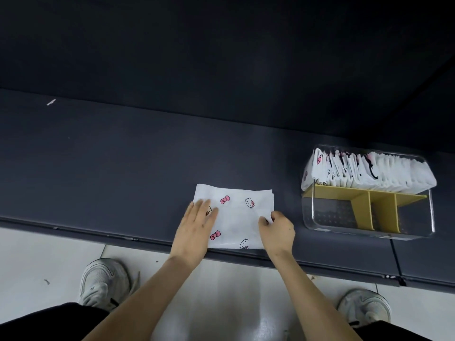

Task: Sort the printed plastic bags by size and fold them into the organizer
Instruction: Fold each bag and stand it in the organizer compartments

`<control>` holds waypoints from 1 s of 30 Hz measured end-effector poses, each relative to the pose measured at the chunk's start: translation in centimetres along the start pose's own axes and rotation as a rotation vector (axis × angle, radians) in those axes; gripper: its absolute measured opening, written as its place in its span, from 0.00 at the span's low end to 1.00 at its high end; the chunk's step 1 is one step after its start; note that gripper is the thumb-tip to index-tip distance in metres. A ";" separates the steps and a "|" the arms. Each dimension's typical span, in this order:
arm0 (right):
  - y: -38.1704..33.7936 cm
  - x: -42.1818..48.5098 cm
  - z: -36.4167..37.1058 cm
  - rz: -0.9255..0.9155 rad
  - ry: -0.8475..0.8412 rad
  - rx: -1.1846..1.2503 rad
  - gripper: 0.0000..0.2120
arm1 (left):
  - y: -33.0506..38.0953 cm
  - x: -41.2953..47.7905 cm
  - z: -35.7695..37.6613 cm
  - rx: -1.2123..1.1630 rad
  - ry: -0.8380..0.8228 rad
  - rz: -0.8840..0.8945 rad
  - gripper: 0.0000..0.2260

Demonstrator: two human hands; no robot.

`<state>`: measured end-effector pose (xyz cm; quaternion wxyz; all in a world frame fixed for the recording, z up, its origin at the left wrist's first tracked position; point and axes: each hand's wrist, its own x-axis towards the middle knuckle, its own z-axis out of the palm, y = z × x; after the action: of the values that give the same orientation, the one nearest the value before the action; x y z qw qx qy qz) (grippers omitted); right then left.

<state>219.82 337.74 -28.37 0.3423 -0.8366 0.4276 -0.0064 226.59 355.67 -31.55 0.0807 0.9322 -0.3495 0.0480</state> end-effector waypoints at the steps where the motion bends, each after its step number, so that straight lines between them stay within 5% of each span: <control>1: -0.1 0.0 0.0 0.005 -0.006 -0.012 0.20 | -0.1 -0.1 0.3 -0.006 -0.048 0.026 0.37; 3: -0.1 -0.1 0.0 0.006 -0.007 -0.016 0.19 | -0.5 -0.3 0.7 -0.098 -0.128 -0.027 0.38; 7: 0.0 -0.1 0.1 -0.009 0.009 -0.016 0.19 | -1.3 -0.6 0.3 -0.193 -0.172 -0.061 0.23; 11: 0.2 -0.1 0.3 -0.023 0.026 0.000 0.20 | -1.5 -0.6 1.1 -0.140 -0.242 -0.034 0.31; 16: -0.3 -0.5 -0.2 -0.007 0.055 0.026 0.13 | -1.7 -0.6 1.3 -0.117 -0.222 0.012 0.29; 18: -0.3 -1.1 -0.2 -0.120 0.208 -0.138 0.06 | -1.6 -0.6 1.5 -0.120 -0.197 0.019 0.28; 19: -0.2 -1.5 0.2 -0.227 0.270 -0.289 0.15 | -1.6 -0.6 1.6 -0.125 -0.196 0.017 0.27; 23: 0.0 -3.5 3.5 -0.563 0.013 -0.536 0.23 | -1.7 -0.7 1.8 -0.129 -0.172 0.030 0.27; 25: 1.5 -3.3 4.1 -0.569 -0.099 -0.568 0.24 | -1.7 -0.8 1.9 -0.135 -0.171 0.025 0.27; 30: 7.3 -1.8 0.8 -0.435 -0.018 -0.640 0.23 | -1.7 -0.8 1.9 -0.101 -0.173 0.034 0.27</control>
<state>213.77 336.57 -32.75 0.0581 -0.9723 0.2175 0.0622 227.20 357.06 -33.75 0.0962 0.9216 -0.3728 -0.0490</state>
